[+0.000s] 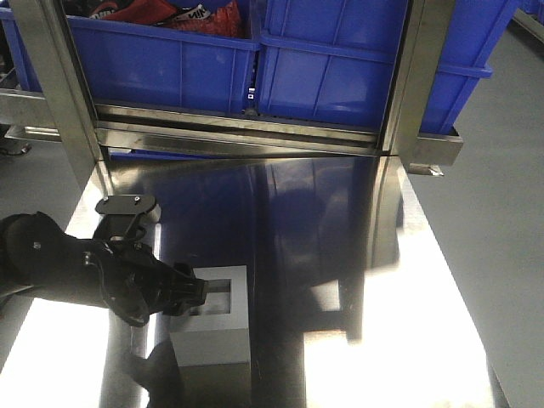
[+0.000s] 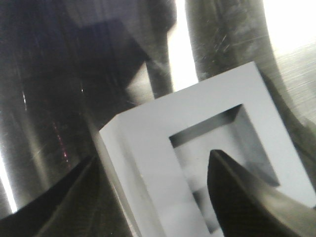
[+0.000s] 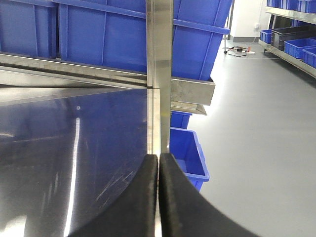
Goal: Sort gray base to blue bin
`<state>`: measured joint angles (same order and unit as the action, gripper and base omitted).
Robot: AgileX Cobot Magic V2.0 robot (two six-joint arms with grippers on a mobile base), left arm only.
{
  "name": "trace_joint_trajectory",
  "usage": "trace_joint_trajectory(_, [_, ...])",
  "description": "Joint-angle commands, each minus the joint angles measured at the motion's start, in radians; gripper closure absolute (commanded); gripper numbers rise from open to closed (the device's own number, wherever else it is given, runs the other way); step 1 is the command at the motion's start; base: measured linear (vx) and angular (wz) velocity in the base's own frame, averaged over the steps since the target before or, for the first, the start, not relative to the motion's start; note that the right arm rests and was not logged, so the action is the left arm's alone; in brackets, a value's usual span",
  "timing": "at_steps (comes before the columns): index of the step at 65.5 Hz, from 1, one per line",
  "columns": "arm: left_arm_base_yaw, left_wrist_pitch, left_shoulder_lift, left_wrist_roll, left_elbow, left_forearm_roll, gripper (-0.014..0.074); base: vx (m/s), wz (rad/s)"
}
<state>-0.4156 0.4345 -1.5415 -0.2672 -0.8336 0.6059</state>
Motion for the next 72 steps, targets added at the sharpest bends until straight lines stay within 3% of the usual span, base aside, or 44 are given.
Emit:
trace_joint_trajectory(1, [-0.007, -0.037, 0.011, 0.01, -0.03, 0.01, 0.0142, 0.0, 0.0])
trace_joint_trajectory(15, [-0.007, -0.036, -0.004, 0.011, -0.03, 0.007, 0.0159, 0.0, 0.0])
trace_joint_trajectory(22, [-0.007, -0.035, -0.006, 0.011, -0.03, 0.006, 0.0221, 0.0, 0.0])
trace_joint_trajectory(27, [-0.007, -0.03, -0.006, 0.011, -0.03, -0.003, 0.0294, 0.0, 0.0])
trace_joint_trajectory(41, [-0.007, -0.034, -0.006, 0.011, -0.03, -0.019, 0.0607, 0.0, 0.0])
trace_joint_trajectory(56, [-0.007, -0.063, 0.028, 0.011, -0.03, -0.019, 0.0603, 0.0, 0.0])
trace_joint_trajectory(72, [-0.006, -0.095, 0.185, 0.01, -0.029, -0.05, 0.0602, 0.0, 0.0])
